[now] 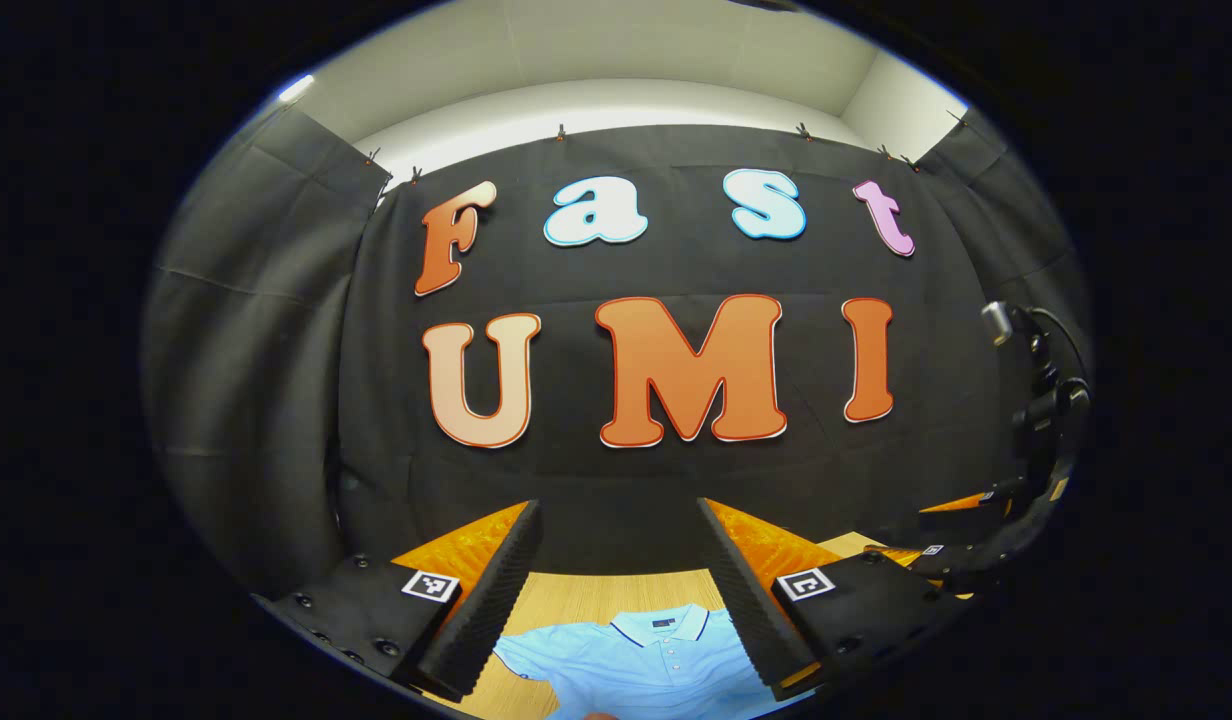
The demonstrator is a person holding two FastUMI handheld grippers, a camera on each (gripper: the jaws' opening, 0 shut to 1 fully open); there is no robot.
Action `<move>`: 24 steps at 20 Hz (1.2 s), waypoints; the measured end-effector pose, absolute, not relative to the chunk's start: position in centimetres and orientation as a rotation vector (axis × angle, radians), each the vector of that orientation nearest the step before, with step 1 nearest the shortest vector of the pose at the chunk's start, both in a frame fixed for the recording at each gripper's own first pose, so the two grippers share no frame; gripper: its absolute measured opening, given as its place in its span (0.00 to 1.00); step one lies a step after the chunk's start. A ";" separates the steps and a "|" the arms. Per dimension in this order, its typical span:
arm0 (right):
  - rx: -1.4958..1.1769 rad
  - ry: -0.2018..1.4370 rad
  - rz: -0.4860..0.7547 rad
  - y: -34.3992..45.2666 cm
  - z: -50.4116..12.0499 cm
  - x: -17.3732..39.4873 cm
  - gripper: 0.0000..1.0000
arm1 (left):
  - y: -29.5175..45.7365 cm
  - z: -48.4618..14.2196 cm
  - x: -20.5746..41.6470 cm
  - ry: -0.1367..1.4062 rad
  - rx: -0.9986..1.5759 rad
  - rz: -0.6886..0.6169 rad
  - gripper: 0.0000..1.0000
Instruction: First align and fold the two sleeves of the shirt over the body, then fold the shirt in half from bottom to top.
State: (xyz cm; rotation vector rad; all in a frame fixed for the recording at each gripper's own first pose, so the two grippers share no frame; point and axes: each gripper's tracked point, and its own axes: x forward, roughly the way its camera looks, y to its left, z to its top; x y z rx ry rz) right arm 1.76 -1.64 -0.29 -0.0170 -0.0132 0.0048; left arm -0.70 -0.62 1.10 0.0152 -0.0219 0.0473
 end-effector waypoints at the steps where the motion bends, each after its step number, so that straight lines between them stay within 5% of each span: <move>1: -0.018 0.002 0.005 -1.8 -0.6 2.3 0.98 | -0.6 1.1 -0.9 -0.026 0.020 0.050 1.00; 16: -0.033 0.265 0.082 -1.5 -9.1 12.5 0.98 | -0.8 -0.3 -2.9 0.043 0.047 0.121 1.00; 24: -0.081 0.447 0.007 -4.6 -14.6 18.4 0.98 | -1.8 -0.2 -2.2 0.051 0.104 0.117 1.00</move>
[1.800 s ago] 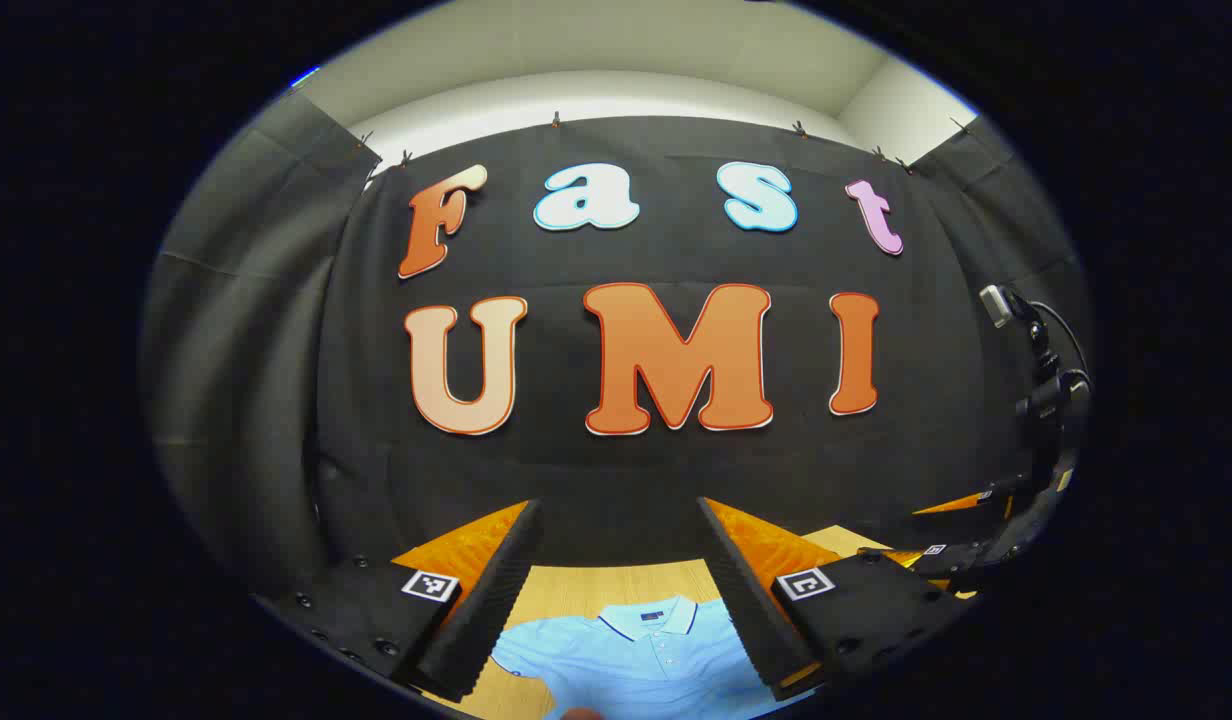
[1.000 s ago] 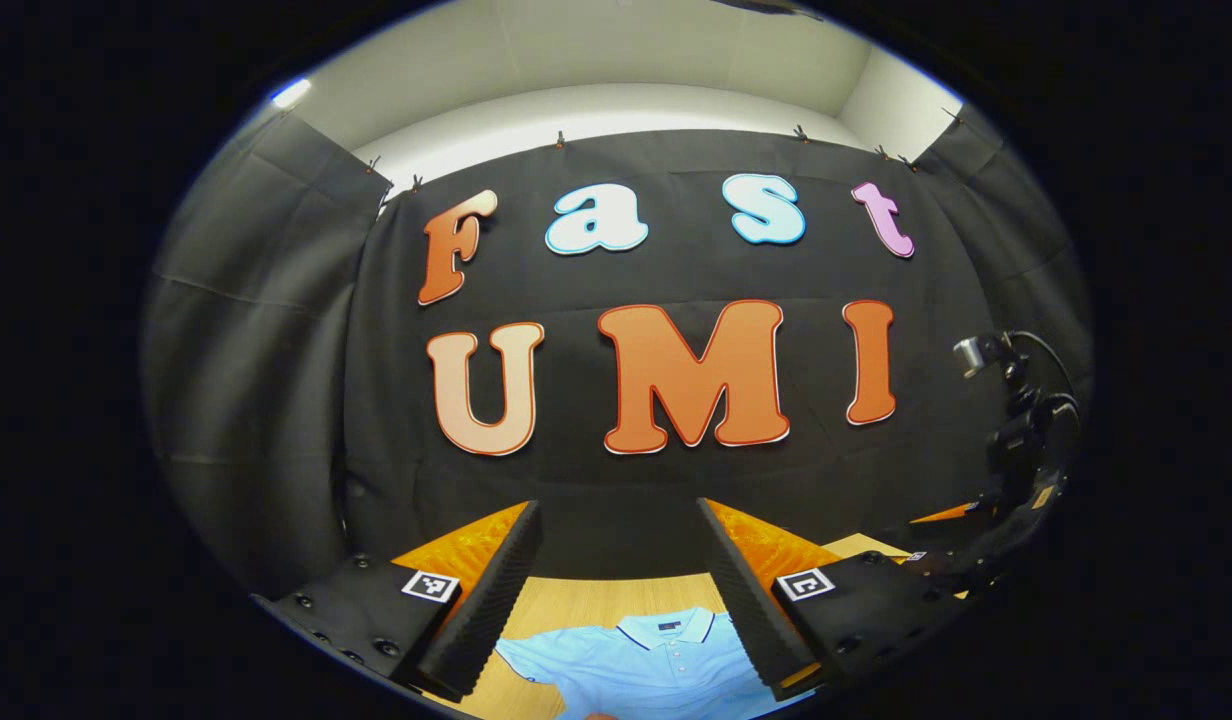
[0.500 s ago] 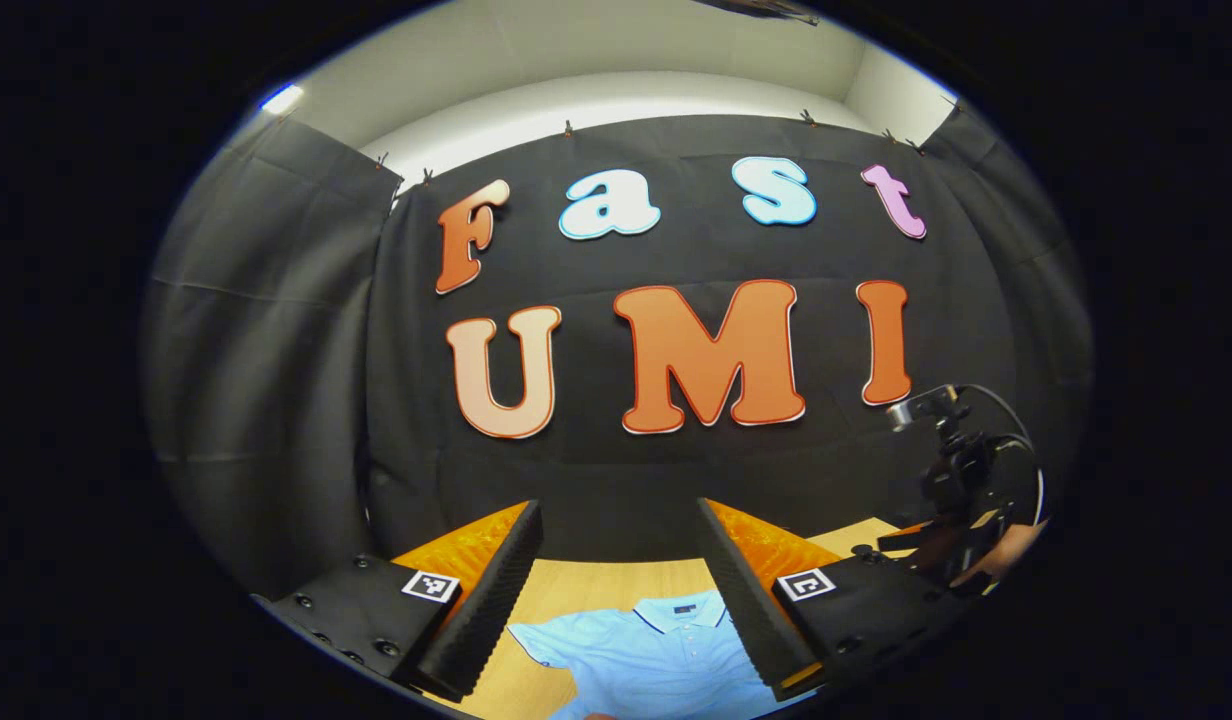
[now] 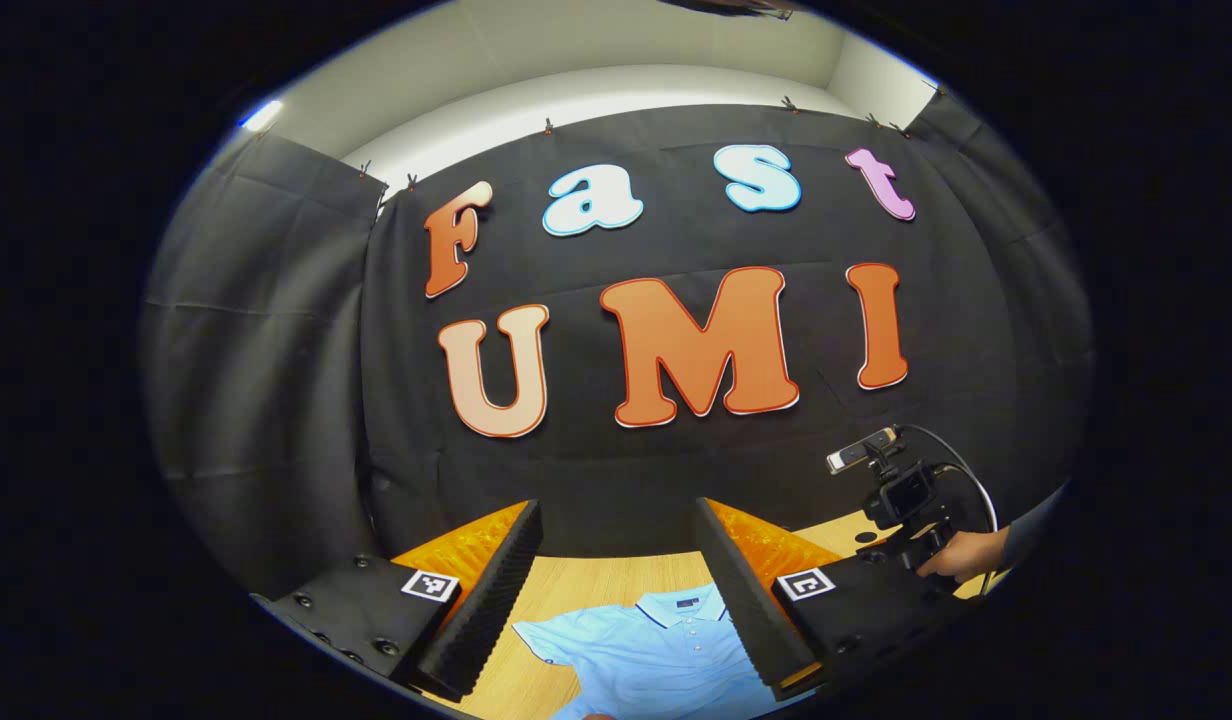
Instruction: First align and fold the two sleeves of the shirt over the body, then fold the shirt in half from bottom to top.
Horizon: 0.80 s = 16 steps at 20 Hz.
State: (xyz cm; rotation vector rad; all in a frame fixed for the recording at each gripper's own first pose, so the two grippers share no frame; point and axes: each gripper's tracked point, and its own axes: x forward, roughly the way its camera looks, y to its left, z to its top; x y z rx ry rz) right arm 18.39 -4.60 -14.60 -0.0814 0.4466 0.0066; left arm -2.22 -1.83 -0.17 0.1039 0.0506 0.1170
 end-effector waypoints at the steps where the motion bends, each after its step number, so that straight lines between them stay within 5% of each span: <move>1: -0.094 0.476 -0.026 -5.4 -15.4 18.7 0.98 | -1.9 -0.4 -2.0 0.056 0.109 0.116 1.00; 16: -0.069 0.804 -0.036 -8.2 -25.2 21.2 0.86 | -2.7 -1.8 -1.0 0.119 0.159 0.129 1.00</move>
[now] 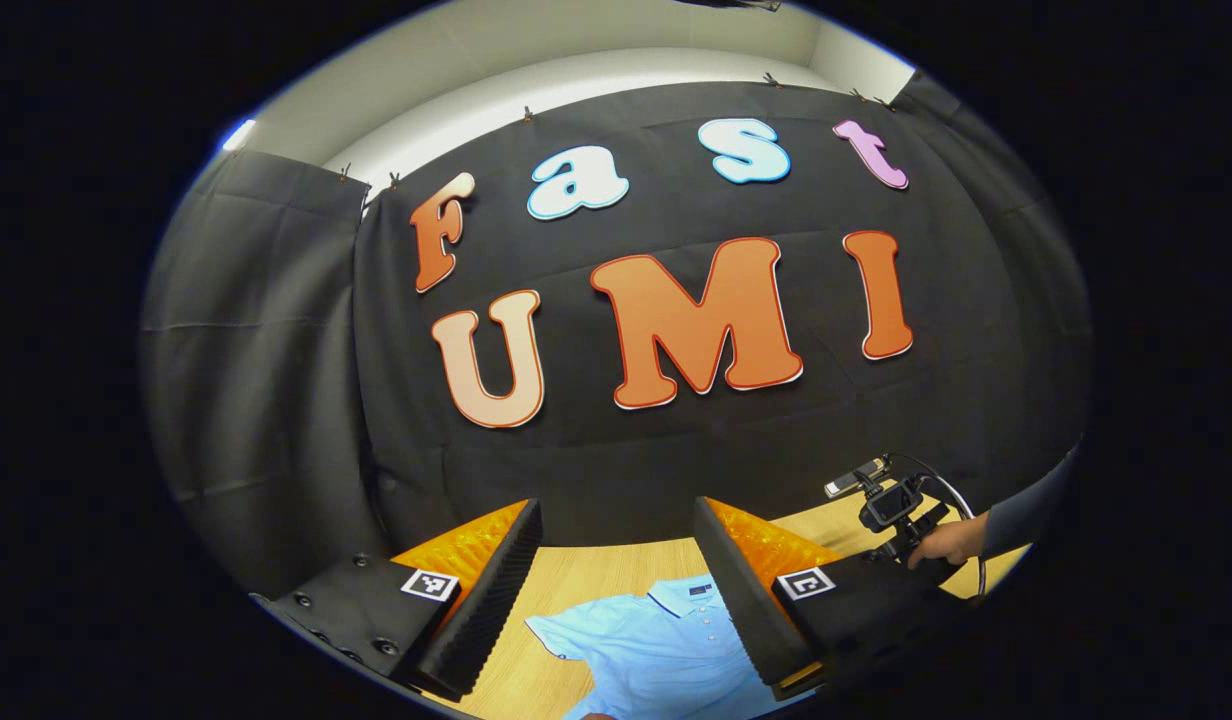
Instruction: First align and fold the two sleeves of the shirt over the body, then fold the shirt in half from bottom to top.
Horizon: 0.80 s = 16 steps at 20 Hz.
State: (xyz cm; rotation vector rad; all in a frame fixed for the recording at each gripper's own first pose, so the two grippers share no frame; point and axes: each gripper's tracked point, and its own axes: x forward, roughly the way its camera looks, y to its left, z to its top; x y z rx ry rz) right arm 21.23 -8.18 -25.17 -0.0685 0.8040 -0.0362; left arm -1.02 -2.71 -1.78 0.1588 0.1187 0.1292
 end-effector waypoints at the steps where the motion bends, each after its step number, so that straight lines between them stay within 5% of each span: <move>1: -0.059 0.803 -0.026 -7.9 -25.0 21.3 0.85 | -2.8 -1.9 -1.1 0.120 0.163 0.128 1.00; 5: 0.006 0.818 -0.005 -6.7 -25.4 21.5 0.68 | -3.0 -2.1 -1.2 0.132 0.170 0.135 1.00; 8: 0.064 0.832 -0.015 -6.3 -25.7 21.7 0.30 | -3.2 -1.8 -1.2 0.128 0.179 0.133 1.00; 10: 0.071 0.825 -0.016 -6.1 -25.6 21.7 0.16 | -3.0 -1.7 -1.5 0.121 0.173 0.130 1.00; 16: 0.224 0.795 -0.001 -4.4 -23.4 21.5 0.07 | -1.2 -1.4 -2.3 0.099 0.142 0.125 1.00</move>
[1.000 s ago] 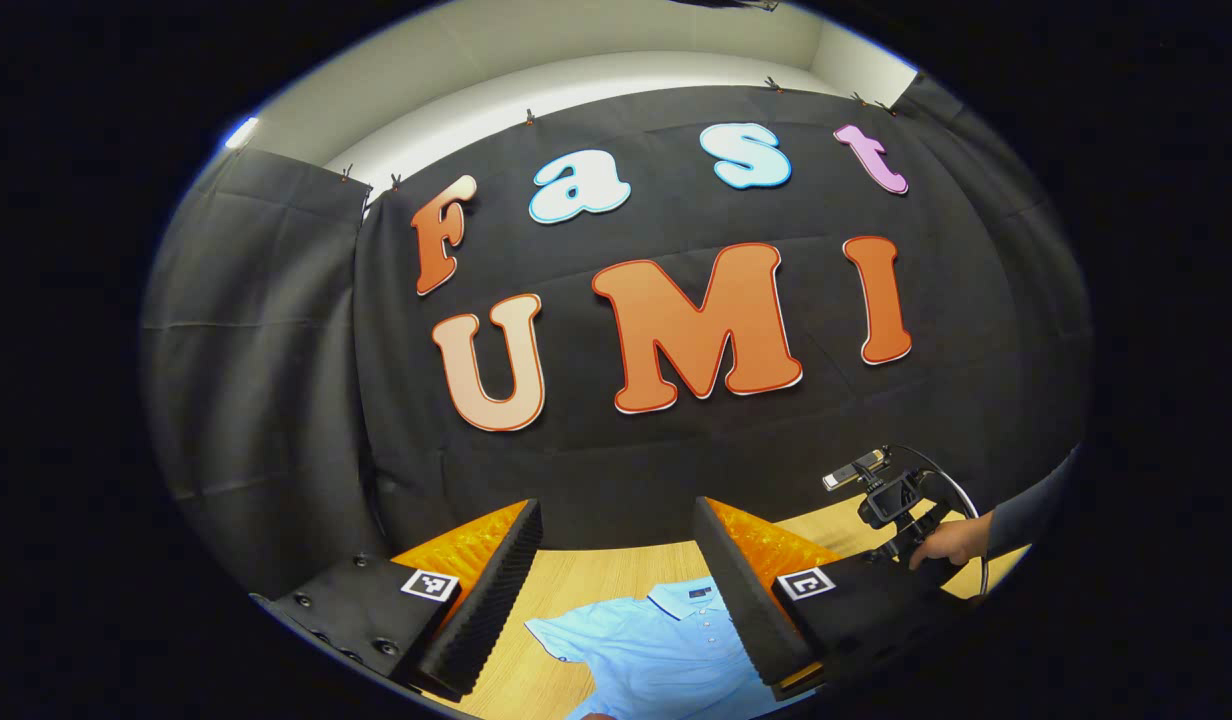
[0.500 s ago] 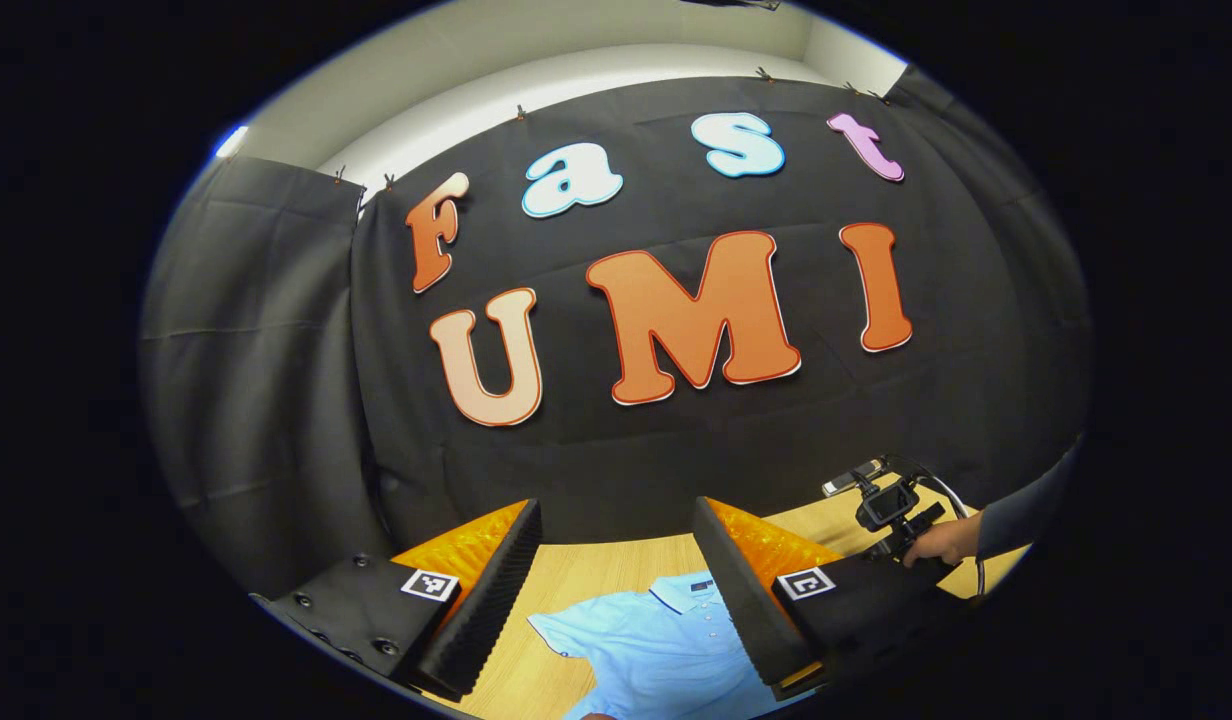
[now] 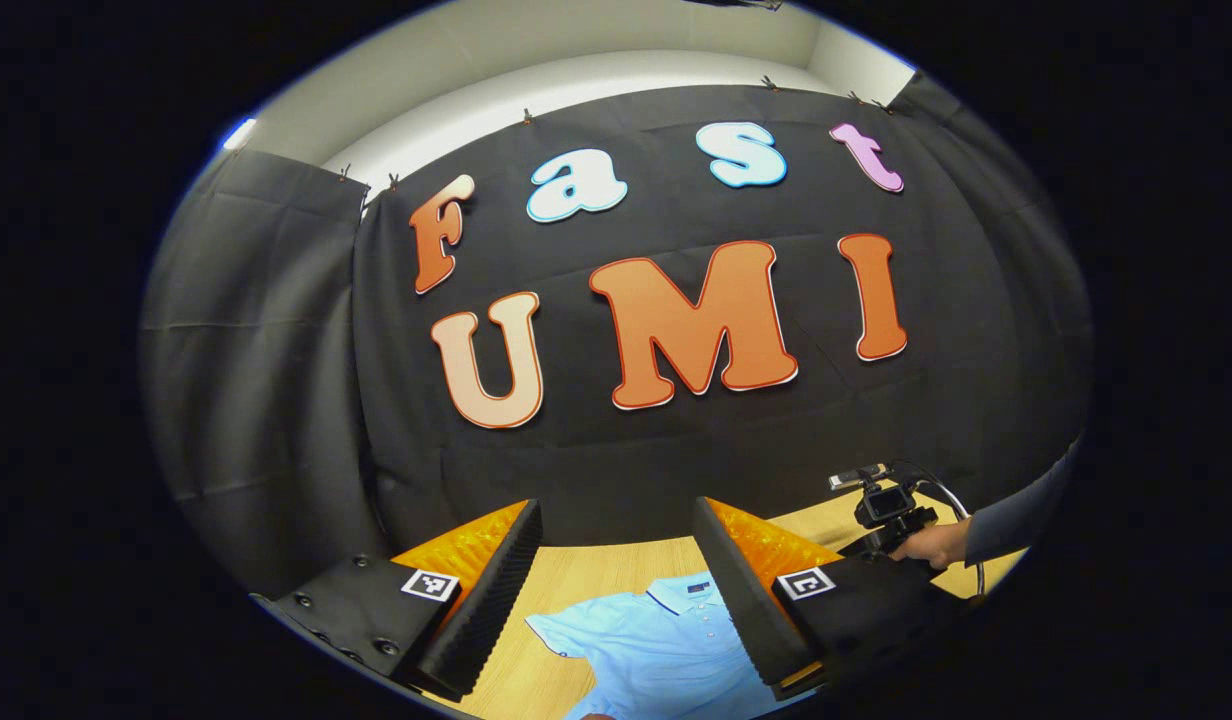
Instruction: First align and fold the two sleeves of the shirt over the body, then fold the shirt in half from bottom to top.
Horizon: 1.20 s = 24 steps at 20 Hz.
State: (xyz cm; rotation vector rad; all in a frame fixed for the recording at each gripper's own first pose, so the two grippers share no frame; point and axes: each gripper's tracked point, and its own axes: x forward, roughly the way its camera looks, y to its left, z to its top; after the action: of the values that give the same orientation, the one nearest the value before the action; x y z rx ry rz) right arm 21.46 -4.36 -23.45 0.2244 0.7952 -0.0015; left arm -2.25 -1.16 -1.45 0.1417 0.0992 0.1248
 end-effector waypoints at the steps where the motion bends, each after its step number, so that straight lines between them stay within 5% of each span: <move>1: 0.241 0.775 0.008 -3.8 -22.6 21.5 0.06 | -0.4 -1.7 -2.2 0.093 0.134 0.132 1.00; 13: 0.218 0.706 0.131 7.5 -18.2 21.9 0.07 | 10.8 -8.5 1.2 0.189 -0.047 0.167 1.00; 18: 0.221 0.672 0.214 10.8 -16.2 19.8 0.28 | 13.6 -10.5 3.5 0.246 -0.105 0.127 0.99; 24: 0.200 0.576 0.159 8.6 -12.5 17.2 0.54 | 16.3 -15.2 7.1 0.367 -0.180 0.092 0.98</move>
State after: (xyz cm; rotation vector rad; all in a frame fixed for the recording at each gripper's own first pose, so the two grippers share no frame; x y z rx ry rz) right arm 17.24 8.62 -12.50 0.1997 0.5765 0.1592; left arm 7.08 16.29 -15.19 -0.1800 0.3670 0.0918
